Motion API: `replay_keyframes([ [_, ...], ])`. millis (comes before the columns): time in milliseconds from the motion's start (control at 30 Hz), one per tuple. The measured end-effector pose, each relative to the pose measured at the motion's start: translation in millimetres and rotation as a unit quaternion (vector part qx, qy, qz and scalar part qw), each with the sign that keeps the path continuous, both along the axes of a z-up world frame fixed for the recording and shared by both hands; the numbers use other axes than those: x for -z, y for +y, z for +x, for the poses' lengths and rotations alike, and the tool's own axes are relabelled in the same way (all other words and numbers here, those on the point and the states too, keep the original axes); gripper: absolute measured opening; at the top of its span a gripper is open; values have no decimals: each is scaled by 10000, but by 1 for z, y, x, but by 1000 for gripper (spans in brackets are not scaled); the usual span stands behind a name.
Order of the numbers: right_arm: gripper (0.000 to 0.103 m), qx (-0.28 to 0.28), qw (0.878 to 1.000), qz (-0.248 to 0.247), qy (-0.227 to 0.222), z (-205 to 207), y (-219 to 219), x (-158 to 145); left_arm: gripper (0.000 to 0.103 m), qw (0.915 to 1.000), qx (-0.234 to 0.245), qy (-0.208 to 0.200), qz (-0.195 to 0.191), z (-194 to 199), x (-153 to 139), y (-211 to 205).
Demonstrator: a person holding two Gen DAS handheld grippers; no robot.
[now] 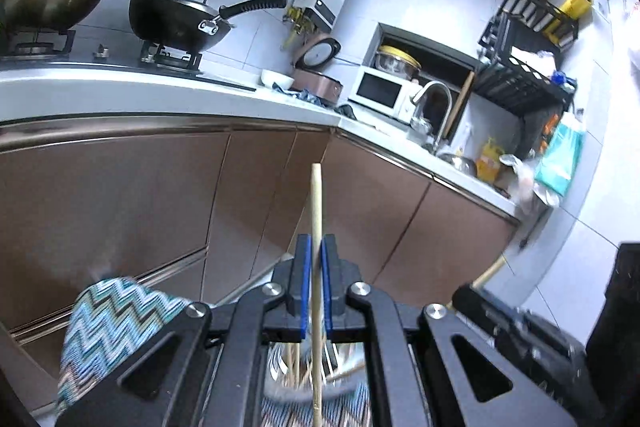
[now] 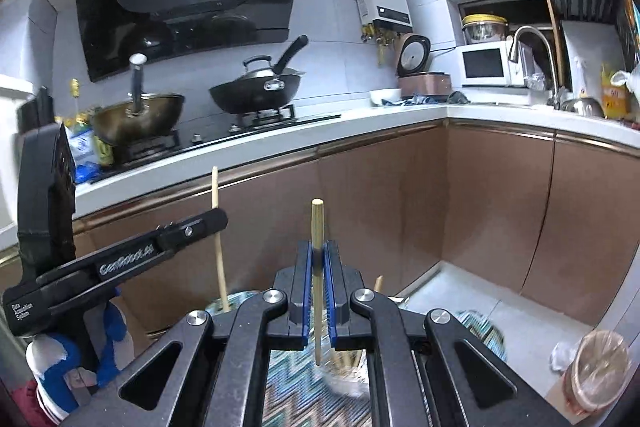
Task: Organize utensils
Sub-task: 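Carry both chopsticks to the wire holder and open both tools to release them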
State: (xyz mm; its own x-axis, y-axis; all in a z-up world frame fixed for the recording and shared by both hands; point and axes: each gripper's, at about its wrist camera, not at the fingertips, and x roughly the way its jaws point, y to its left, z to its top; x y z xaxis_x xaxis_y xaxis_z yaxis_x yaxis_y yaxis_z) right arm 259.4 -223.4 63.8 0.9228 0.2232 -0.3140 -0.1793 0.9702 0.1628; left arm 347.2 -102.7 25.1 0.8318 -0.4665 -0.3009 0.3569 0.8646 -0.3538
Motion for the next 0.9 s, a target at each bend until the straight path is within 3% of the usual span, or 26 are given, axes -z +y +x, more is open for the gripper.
replay_keyframes([
  [267, 6, 244, 9988, -357, 217, 41, -6, 40, 5, 9994, -351, -62, -39, 53, 47, -33],
  [467, 6, 262, 9977, -514, 368, 48, -7, 69, 6, 9991, -406, -36, 87, 58, 79, -43],
  [800, 19, 490, 9975, -430, 270, 26, -7, 56, 23, 9984, -511, -119, 197, 15, 54, -9],
  [900, 23, 497, 9979, -346, 218, 10, -5, 47, 37, 9979, -552, -60, 340, -5, 42, 1],
])
